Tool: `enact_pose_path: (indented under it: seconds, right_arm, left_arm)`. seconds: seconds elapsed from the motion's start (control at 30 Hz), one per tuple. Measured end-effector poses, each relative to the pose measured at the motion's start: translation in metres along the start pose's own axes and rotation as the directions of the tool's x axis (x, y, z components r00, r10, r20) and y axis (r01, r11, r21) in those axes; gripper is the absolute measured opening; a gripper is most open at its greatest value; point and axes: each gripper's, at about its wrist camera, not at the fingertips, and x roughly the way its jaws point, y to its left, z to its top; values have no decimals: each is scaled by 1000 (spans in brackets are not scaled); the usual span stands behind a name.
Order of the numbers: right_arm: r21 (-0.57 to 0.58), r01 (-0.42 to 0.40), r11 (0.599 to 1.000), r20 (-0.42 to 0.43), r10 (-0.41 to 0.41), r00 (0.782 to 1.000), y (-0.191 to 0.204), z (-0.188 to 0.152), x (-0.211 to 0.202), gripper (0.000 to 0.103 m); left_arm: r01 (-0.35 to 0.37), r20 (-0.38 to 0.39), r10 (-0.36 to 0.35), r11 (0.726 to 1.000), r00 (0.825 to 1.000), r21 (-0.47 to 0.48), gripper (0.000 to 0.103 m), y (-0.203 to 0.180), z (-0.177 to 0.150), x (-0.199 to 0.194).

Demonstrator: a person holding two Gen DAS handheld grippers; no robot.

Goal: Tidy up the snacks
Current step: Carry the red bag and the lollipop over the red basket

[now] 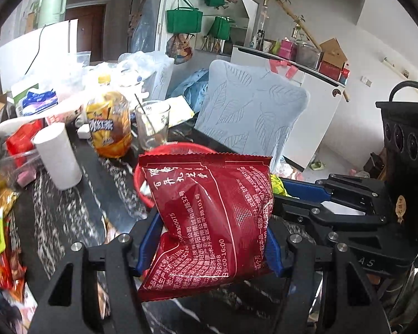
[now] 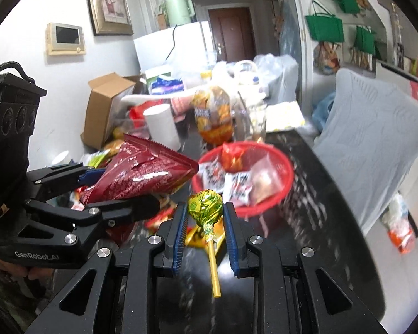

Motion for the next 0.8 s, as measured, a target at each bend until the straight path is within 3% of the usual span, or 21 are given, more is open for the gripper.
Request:
enact_pose_path:
  seconds: [0.33, 0.67, 0.8]
  right_arm:
    - [-15, 62, 998, 20, -61, 998, -33, 38, 24, 25]
    - [4, 112, 994, -17, -111, 994, -68, 54, 66, 25]
    - [10, 119, 993, -36, -119, 992, -74, 54, 78, 25]
  left_arm:
    - [-38, 3, 38, 999, 999, 29, 62, 13, 44, 51]
    - [-69, -56, 71, 997, 996, 38, 63, 30, 60, 107]
    - [-72, -89, 73, 997, 993, 18, 72, 36, 56, 124]
